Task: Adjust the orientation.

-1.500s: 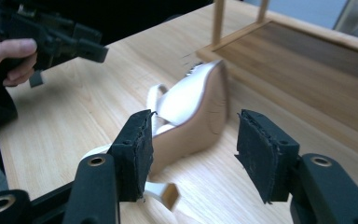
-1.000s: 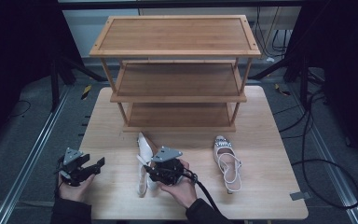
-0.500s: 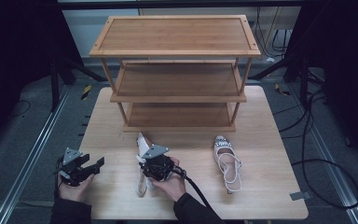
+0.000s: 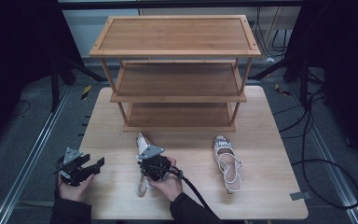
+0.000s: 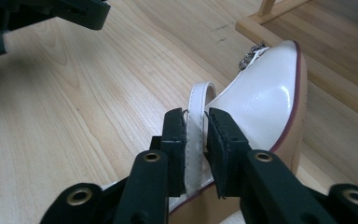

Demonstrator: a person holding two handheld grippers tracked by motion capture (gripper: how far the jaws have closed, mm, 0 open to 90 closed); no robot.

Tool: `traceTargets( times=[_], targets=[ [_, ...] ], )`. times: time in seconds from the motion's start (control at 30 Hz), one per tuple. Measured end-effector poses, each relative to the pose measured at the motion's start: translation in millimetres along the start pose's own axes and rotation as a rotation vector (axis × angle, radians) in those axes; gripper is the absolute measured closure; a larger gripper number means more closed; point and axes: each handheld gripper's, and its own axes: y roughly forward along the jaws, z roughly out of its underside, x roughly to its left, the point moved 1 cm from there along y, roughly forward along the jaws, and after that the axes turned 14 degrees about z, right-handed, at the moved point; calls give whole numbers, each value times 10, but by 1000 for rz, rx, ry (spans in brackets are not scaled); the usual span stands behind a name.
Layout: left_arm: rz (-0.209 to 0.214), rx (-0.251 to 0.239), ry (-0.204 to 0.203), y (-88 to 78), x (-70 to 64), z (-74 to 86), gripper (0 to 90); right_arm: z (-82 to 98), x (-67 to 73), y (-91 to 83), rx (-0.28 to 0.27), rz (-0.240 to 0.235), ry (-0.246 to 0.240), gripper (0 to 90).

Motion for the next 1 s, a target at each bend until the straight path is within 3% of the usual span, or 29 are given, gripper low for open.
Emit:
traceTargets(
  times=[0.23,0.43,1.0],
  targets=[
    [0,-3,0,-5,-4,-3,333,-13,0,-18,11,8,-3,826],
    [-1,-1,5,-4,-3,-2,333,83,-189,-139,0,-7,78,829],
    [-2,-2,3,-4,-1,-1,335,263,-491,-272,-78,44,204,831]
  ],
)
